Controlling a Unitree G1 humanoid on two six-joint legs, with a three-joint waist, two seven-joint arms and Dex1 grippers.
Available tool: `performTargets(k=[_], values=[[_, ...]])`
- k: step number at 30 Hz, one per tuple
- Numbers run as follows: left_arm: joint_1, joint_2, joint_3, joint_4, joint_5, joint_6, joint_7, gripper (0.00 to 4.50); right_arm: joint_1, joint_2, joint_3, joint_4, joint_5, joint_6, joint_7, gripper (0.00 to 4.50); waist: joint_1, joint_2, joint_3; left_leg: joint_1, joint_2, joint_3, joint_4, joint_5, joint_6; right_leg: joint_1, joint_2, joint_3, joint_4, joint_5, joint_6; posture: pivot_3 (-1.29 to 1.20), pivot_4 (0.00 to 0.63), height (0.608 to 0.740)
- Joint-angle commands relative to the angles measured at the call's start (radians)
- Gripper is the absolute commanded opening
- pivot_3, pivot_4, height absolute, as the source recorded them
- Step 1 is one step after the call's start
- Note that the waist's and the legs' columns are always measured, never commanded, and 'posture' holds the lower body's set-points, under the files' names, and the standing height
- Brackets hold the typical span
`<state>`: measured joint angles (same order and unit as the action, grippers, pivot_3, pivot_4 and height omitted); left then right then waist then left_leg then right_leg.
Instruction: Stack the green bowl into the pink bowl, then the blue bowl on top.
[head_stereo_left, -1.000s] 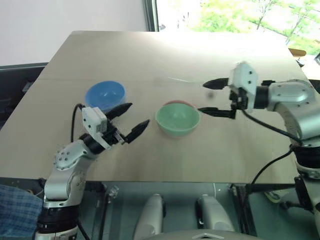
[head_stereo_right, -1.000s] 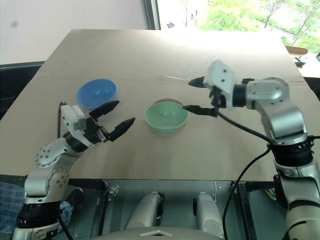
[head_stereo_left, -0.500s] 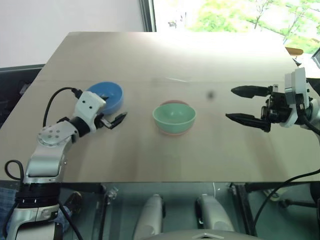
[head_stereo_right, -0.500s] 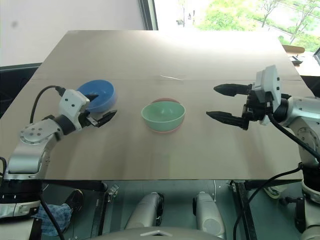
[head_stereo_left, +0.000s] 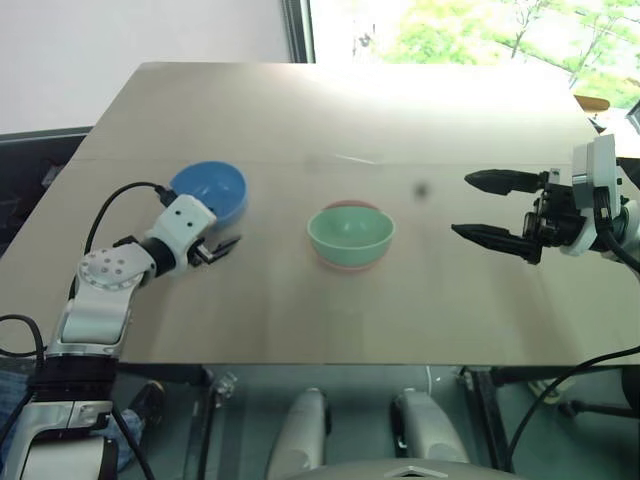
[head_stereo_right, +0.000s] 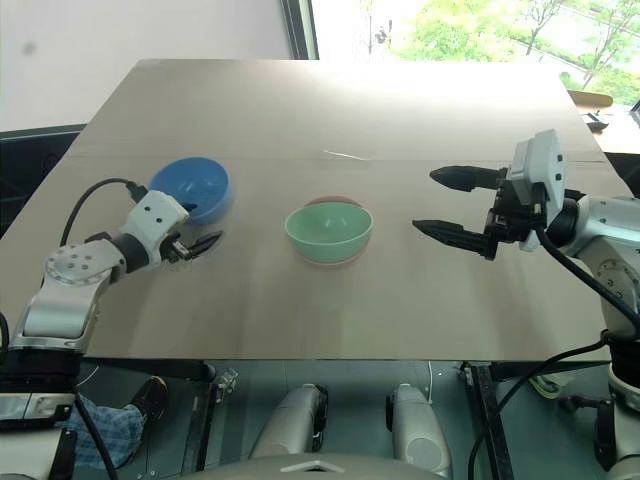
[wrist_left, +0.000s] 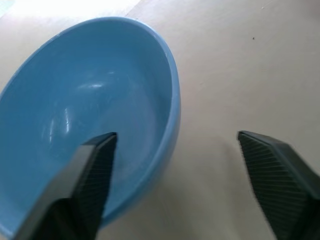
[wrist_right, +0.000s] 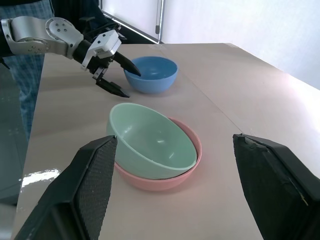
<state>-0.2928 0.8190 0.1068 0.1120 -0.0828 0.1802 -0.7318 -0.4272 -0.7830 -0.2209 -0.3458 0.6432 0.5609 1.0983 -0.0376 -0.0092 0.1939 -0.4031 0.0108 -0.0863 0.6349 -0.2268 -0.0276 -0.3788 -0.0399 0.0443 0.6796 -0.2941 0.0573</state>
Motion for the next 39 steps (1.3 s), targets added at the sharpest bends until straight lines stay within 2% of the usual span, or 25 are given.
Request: performTargets(k=[1,3,6,11,16,19,22,25,30,39], values=[[-0.010,-0.003,0.006,-0.014,0.000,-0.017,-0.002,2.17,-0.024,-0.020,-0.014,-0.021,0.018,-0.019,-0.005,3.91,0.000,0.000,0.000,0.000,0.000,0.000,0.000,0.000,0.000,0.000,0.000,0.000,0.000,0.000,0.000,0.00,0.150,0.740],[-0.009,-0.006,0.007,-0.016,-0.003,-0.022,-0.007,1.16,-0.025,-0.022,-0.012,-0.020,0.021,-0.017,-0.004,3.91,-0.001,0.000,0.000,0.000,0.000,0.000,0.000,0.000,0.000,0.000,0.000,0.000,0.000,0.000,0.000,0.00,0.150,0.740],[-0.003,-0.015,0.015,-0.024,-0.019,-0.023,-0.017,0.07,-0.028,-0.024,-0.007,-0.015,0.020,-0.019,-0.003,3.91,0.000,0.000,0.000,0.000,0.000,0.000,0.000,0.000,0.000,0.000,0.000,0.000,0.000,0.000,0.000,0.00,0.150,0.740],[-0.023,-0.012,0.020,-0.029,-0.028,-0.027,-0.034,0.07,-0.033,-0.025,-0.003,-0.008,0.019,-0.020,-0.003,3.91,0.000,0.000,0.000,0.000,0.000,0.000,0.000,0.000,0.000,0.000,0.000,0.000,0.000,0.000,0.000,0.00,0.150,0.740],[-0.181,-0.050,0.060,-0.024,-0.169,0.020,-0.098,0.07,-0.037,-0.028,0.013,0.002,0.006,-0.040,0.012,3.91,0.008,0.000,0.000,-0.001,0.000,-0.001,0.001,0.000,0.000,0.000,0.000,-0.001,0.000,0.000,0.000,0.00,0.150,0.740],[-0.334,-0.028,0.001,-0.007,-0.150,-0.026,-0.174,0.07,-0.040,-0.025,0.022,0.011,0.003,-0.050,0.015,3.91,0.010,-0.001,0.001,-0.006,0.000,-0.004,0.005,0.000,0.000,-0.002,0.000,-0.005,0.001,0.000,0.000,0.00,0.150,0.740],[-0.420,-0.053,-0.075,-0.062,-0.211,-0.015,-0.326,0.07,-0.039,-0.020,0.034,0.013,-0.002,-0.060,0.013,3.91,0.006,-0.001,0.000,-0.011,-0.001,-0.005,0.010,0.000,0.000,-0.004,0.000,-0.005,0.001,0.001,0.001,0.00,0.150,0.740],[-0.426,-0.050,-0.165,-0.173,-0.279,0.026,-0.490,0.07,-0.034,-0.025,0.035,0.009,0.001,-0.064,0.014,3.91,0.002,-0.001,0.000,-0.011,-0.001,-0.003,0.010,0.000,0.000,-0.004,0.000,-0.004,0.000,0.001,0.001,0.00,0.150,0.740],[-0.397,-0.030,-0.246,-0.290,-0.330,0.071,-0.629,0.07,-0.035,-0.031,0.035,0.008,0.000,-0.068,0.014,3.91,-0.006,-0.001,0.001,-0.011,0.000,-0.003,0.010,-0.001,0.001,-0.005,0.001,-0.004,0.001,0.000,0.001,0.00,0.150,0.740],[-0.457,-0.087,-0.249,-0.234,-0.289,0.028,-0.613,0.07,-0.012,-0.047,0.015,0.001,0.005,-0.069,0.007,3.91,0.003,-0.001,0.001,-0.011,0.000,-0.004,0.016,-0.001,0.001,-0.005,0.002,-0.004,0.006,0.000,0.001,0.00,0.150,0.740]])
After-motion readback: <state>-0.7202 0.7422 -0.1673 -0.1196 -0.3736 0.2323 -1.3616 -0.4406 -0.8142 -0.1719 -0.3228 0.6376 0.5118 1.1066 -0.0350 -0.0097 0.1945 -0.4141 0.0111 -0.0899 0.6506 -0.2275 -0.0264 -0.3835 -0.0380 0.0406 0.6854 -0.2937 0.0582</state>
